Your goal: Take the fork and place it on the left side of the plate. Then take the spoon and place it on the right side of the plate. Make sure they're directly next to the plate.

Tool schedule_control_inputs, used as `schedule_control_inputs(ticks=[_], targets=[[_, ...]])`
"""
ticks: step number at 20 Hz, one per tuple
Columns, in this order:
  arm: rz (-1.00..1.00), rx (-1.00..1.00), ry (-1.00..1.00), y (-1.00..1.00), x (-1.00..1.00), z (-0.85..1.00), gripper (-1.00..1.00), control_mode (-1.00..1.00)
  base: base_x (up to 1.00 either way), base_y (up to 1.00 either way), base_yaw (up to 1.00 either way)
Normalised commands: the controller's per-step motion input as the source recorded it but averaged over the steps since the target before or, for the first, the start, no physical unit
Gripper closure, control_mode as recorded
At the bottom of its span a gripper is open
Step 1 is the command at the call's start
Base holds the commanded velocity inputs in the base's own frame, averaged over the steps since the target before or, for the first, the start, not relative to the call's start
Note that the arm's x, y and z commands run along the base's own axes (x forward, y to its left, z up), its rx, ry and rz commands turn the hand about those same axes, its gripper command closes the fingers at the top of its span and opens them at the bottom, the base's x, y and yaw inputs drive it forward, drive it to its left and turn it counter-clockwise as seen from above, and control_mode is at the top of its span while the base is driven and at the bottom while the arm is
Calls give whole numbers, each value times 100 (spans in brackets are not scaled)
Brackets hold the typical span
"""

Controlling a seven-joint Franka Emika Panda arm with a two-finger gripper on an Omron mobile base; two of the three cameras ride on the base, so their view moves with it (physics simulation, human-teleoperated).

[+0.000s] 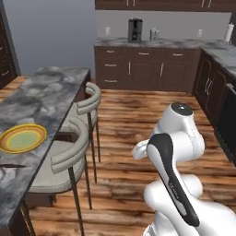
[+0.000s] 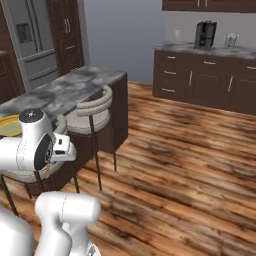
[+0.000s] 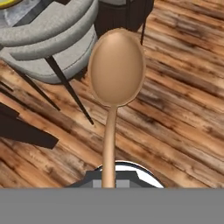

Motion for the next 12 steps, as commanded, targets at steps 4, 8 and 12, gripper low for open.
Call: schedule_control_inputs(ticks=[4, 8, 12], targets=[[0, 0, 0, 0, 0, 0, 100, 100, 43, -39, 45], [0, 0, 0, 0, 0, 0, 100, 100, 45, -38, 46], [0, 0, 0, 0, 0, 0, 100, 100, 46, -45, 43]])
